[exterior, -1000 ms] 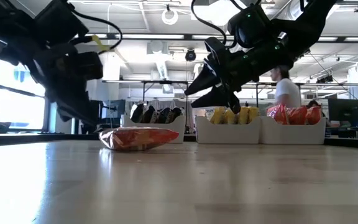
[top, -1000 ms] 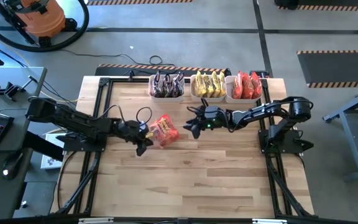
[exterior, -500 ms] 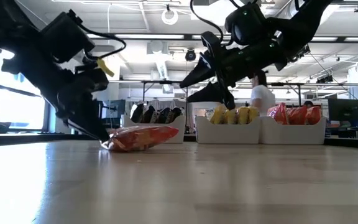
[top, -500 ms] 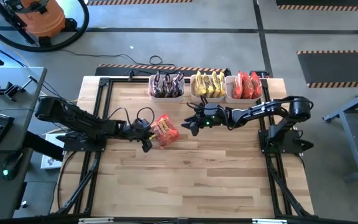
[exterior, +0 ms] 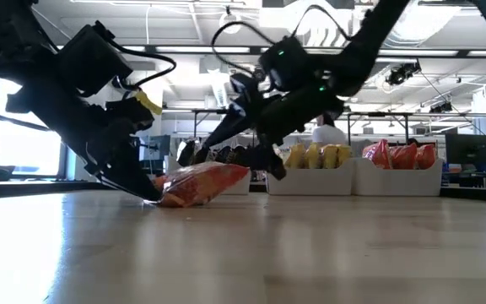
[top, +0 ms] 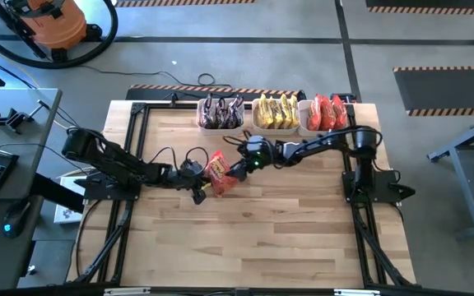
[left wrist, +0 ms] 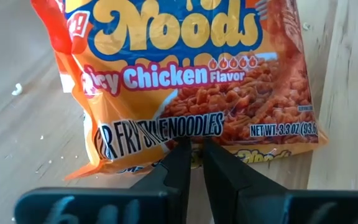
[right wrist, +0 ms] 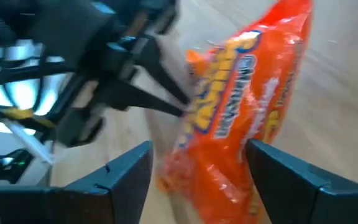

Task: Sort Maruchan noodles
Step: Put the orange noodle into the right white bin

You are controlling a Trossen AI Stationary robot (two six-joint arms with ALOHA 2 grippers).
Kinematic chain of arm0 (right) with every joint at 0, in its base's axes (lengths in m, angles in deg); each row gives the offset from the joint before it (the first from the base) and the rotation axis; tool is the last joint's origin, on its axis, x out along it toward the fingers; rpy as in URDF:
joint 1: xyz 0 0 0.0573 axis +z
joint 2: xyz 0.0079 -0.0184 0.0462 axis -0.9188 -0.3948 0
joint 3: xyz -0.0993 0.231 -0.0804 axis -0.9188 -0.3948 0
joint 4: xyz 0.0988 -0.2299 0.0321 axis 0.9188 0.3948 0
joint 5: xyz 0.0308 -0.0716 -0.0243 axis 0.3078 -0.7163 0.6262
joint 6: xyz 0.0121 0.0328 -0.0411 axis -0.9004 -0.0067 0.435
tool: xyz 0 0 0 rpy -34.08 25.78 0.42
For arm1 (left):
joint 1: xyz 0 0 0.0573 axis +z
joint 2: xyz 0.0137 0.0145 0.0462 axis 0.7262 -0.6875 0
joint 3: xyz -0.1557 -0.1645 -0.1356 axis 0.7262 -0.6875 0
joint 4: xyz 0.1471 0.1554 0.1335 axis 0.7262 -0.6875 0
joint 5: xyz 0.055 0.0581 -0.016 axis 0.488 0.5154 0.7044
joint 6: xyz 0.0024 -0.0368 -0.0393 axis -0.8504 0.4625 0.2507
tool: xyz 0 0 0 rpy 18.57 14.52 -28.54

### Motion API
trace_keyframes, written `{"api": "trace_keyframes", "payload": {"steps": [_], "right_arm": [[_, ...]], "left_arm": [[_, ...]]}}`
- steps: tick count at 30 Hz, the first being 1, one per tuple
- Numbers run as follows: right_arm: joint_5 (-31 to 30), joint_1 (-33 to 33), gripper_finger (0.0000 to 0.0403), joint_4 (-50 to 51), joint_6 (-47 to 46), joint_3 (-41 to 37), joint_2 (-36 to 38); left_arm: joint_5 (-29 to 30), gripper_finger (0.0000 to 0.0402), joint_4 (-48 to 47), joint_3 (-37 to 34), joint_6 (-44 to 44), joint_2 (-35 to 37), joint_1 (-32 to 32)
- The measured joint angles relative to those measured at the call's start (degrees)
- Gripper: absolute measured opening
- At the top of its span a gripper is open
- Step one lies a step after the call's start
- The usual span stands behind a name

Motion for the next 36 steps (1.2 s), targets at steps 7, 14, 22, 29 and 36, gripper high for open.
{"api": "trace_keyframes", "payload": {"steps": [7,14,22,29,36], "right_arm": [[5.58,-2.8,0.0266,10.24,1.11,8.41,-4.65],[10.93,-4.32,0.0266,9.87,0.14,11.25,-8.48],[13.0,-3.34,0.0265,5.9,-2.08,11.35,-10.51],[12.94,-2.93,0.0232,3.71,-1.11,11.3,-10.51],[12.95,-2.93,0.0163,3.69,0.27,11.3,-10.53]], "left_arm": [[0.97,0.0035,0.03,-0.04,-0.97,-0.07,-0.37],[1.39,0.0035,0.09,-0.11,-2.03,-0.08,-0.37],[2.06,0.0035,1.55,-0.26,-2.54,-0.15,-0.37],[2.06,0.0035,1.88,-0.26,-2.59,-0.17,-0.37],[2.65,0.0035,2.1,-0.33,-4.53,0.84,-0.64]]}}
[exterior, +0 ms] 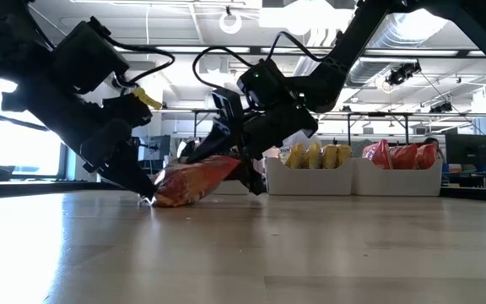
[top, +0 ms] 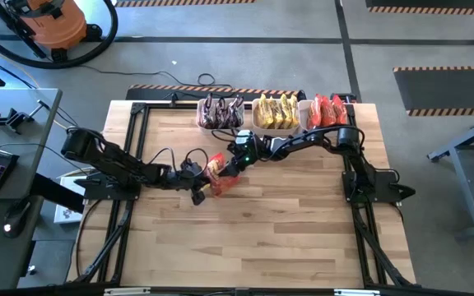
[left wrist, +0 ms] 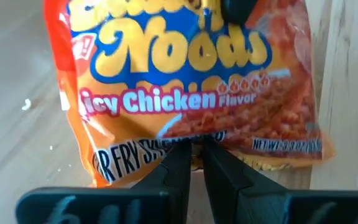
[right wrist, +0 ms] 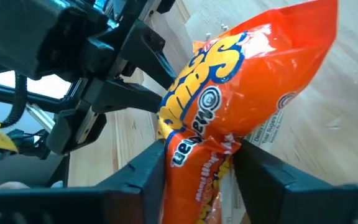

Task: Sort Maruchan noodles
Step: Put the orange noodle into the right white bin

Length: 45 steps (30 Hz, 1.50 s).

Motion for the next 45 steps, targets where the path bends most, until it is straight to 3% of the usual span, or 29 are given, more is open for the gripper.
{"api": "trace_keyframes", "payload": {"steps": [10,18,21,28,37,45], "right_arm": [[-1.29,0.0,0.0086,-0.05,2.54,-0.04,0.0],[-1.61,0.0,0.0068,-0.29,5.23,-0.04,0.0],[-1.74,0.0,0.0067,-0.32,6.32,-0.04,0.07],[-2.22,-0.11,0.0066,-0.7,7.94,-0.04,0.2],[-3.83,-1.33,0.0066,2.25,10.55,-0.09,3.96],[-4.32,-1.16,0.0043,3.2,11.2,-0.09,6.32]], "left_arm": [[0.88,0.0035,-2.18,0.02,-0.47,1.01,0.0],[2.41,0.0035,-5.12,-1.49,-3.1,10.15,-0.04],[2.83,0.0035,1.78,-5.89,-1.89,13.92,-0.04],[3.38,0.0035,30.11,-17.84,-2.52,18.22,0.8],[0.13,0.0035,32.96,-15.04,-13.22,20.29,5.34],[-8.16,0.0035,38.56,-15.23,-16.68,22.28,11.28]]}}
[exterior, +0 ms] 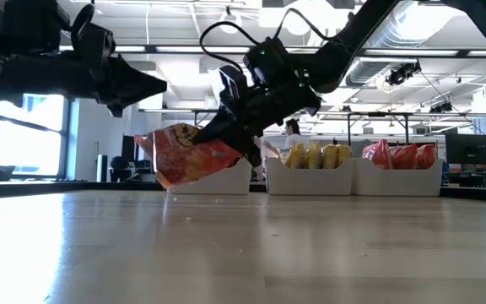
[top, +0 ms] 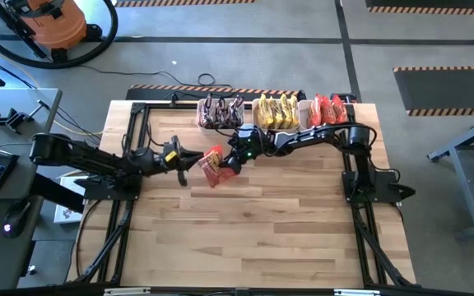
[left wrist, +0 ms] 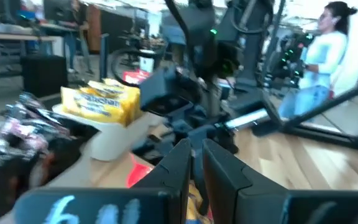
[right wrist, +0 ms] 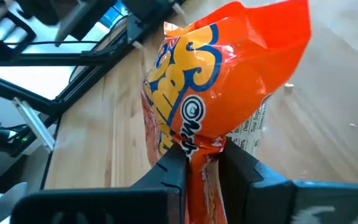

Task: Sort Maruchan noodles
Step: Put the orange noodle into the right white bin

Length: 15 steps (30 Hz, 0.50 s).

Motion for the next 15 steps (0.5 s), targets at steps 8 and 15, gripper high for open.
{"api": "trace_keyframes", "payload": {"steps": [8,15], "right_arm": [[-3.15,-0.86,0.0025,4.81,0.17,0.0,4.88],[-7.89,-1.75,0.0026,13.97,2.42,0.02,14.06]], "left_arm": [[-1.73,0.0035,1.78,0.02,0.04,0.43,5.85],[-2.24,0.0035,0.14,0.0,0.33,0.4,6.42]]}}
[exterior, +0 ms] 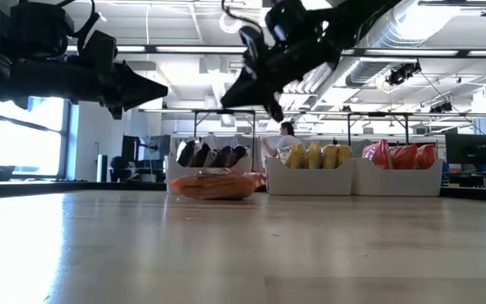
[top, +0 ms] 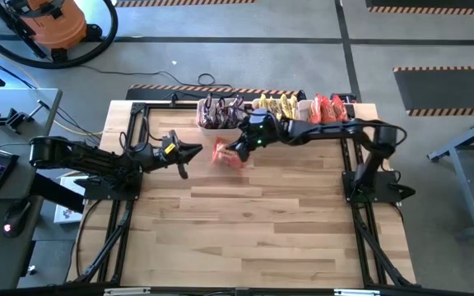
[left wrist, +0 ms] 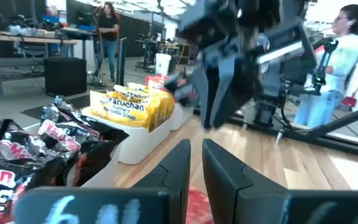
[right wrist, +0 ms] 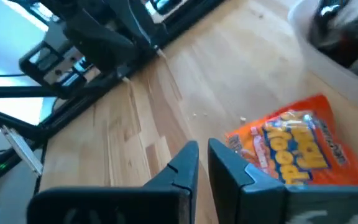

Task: Sort Maruchan noodles
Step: Put the orange noodle into the right white bin

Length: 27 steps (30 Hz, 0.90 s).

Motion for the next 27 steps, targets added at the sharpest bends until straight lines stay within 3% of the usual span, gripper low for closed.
{"api": "trace_keyframes", "payload": {"steps": [7,16,21,27], "right_arm": [[-2.93,-0.07,0.0039,8.34,3.22,0.07,4.18],[-9.61,1.0,0.0127,12.42,9.71,0.04,-1.36],[-13.25,3.73,0.01,12.27,9.89,0.04,-6.23],[-13.74,7.22,0.0036,11.6,9.59,0.04,-10.84]], "left_arm": [[-2.74,0.0035,-2.18,-0.03,0.36,0.0,-0.02],[-3.64,0.0035,-11.05,1.42,2.34,-0.09,-0.02],[-3.81,0.0035,-20.15,4.94,0.83,-1.43,-0.15],[-3.24,0.0035,-19.7,6.92,0.4,-7.26,-0.15]]}}
